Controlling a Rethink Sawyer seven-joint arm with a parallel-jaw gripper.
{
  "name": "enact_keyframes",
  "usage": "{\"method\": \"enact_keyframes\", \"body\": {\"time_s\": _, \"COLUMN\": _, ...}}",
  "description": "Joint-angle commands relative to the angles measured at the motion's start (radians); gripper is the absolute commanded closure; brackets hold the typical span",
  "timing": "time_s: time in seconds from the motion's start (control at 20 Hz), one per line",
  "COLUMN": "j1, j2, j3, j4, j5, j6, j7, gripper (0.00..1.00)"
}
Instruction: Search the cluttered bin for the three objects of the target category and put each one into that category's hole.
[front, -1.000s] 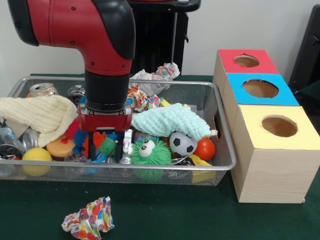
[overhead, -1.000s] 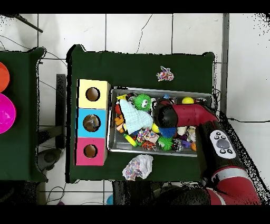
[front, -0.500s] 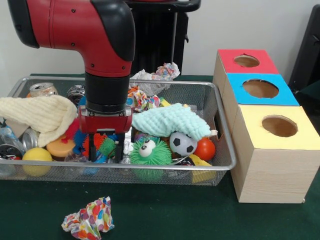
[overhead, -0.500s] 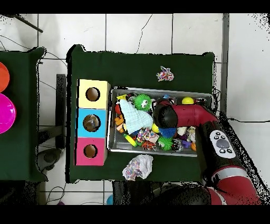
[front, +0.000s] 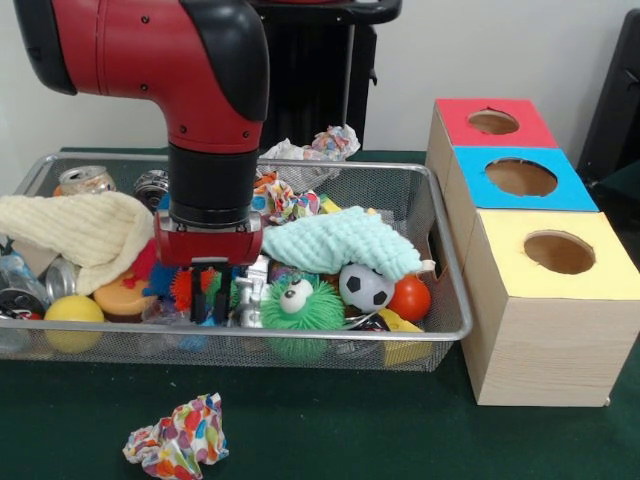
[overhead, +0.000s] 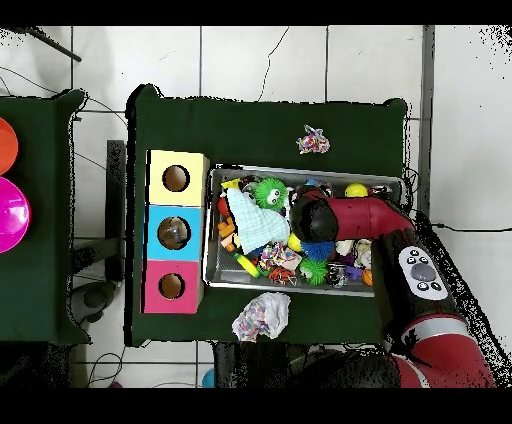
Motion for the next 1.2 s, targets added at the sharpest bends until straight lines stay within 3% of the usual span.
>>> {"method": "enact_keyframes", "body": {"time_s": 0.05, "j1": -0.014, "j2": 0.099, "j3": 0.057, "j4": 0.030, "j5": -0.045, "j6": -0.063, "j7": 0.021, "gripper": 1.00}}
{"method": "enact_keyframes", "body": {"time_s": 0.65, "j1": -0.002, "j2": 0.087, "j3": 0.051, "j4": 0.029, "j5": -0.043, "j6": -0.047, "j7": 0.014, "gripper": 1.00}}
{"method": "enact_keyframes", "body": {"time_s": 1.0, "j1": -0.016, "j2": -0.060, "j3": 0.090, "j4": 0.093, "j5": 0.038, "j6": 0.123, "j7": -0.034, "gripper": 1.00}}
{"method": "enact_keyframes", "body": {"time_s": 1.2, "j1": -0.022, "j2": -0.108, "j3": 0.104, "j4": 0.098, "j5": 0.075, "j6": 0.188, "j7": -0.056, "gripper": 1.00}}
